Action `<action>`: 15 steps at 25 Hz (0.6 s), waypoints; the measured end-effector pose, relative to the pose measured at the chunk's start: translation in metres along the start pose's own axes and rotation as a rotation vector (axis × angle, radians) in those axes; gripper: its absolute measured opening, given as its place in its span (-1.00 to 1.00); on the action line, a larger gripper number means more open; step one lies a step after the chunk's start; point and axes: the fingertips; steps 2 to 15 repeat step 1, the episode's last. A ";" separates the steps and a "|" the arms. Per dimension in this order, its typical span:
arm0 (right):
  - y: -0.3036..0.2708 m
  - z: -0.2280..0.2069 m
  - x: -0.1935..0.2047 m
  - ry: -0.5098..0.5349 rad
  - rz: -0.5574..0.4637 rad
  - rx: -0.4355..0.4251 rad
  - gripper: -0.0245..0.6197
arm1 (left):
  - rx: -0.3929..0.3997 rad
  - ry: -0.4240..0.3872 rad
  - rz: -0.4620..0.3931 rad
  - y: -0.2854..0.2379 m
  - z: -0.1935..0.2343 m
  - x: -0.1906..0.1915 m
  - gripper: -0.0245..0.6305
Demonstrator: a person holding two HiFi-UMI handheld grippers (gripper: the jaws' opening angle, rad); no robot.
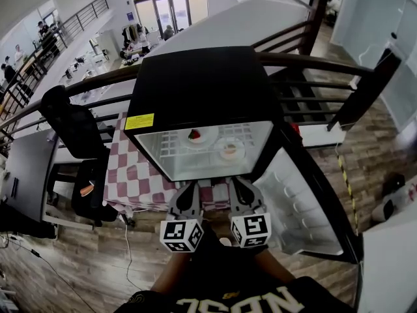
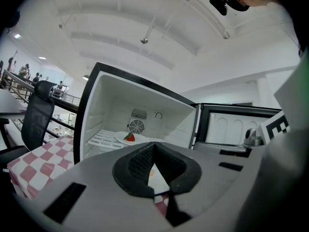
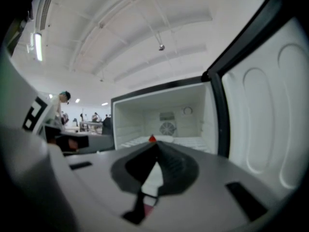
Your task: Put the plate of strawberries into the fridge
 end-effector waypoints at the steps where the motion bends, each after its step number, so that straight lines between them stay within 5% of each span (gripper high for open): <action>1: -0.002 0.001 0.000 -0.001 -0.001 -0.002 -0.86 | -0.001 0.001 0.000 0.000 0.002 -0.001 -0.87; 15: -0.002 0.001 0.000 -0.001 -0.001 -0.002 -0.86 | -0.001 0.001 0.000 0.000 0.002 -0.001 -0.87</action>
Point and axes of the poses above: the fingertips, and each gripper's own axes: y backward along the fingers, z to its left, x out of its underside, and after that the axes turned 11 degrees about x, right-handed
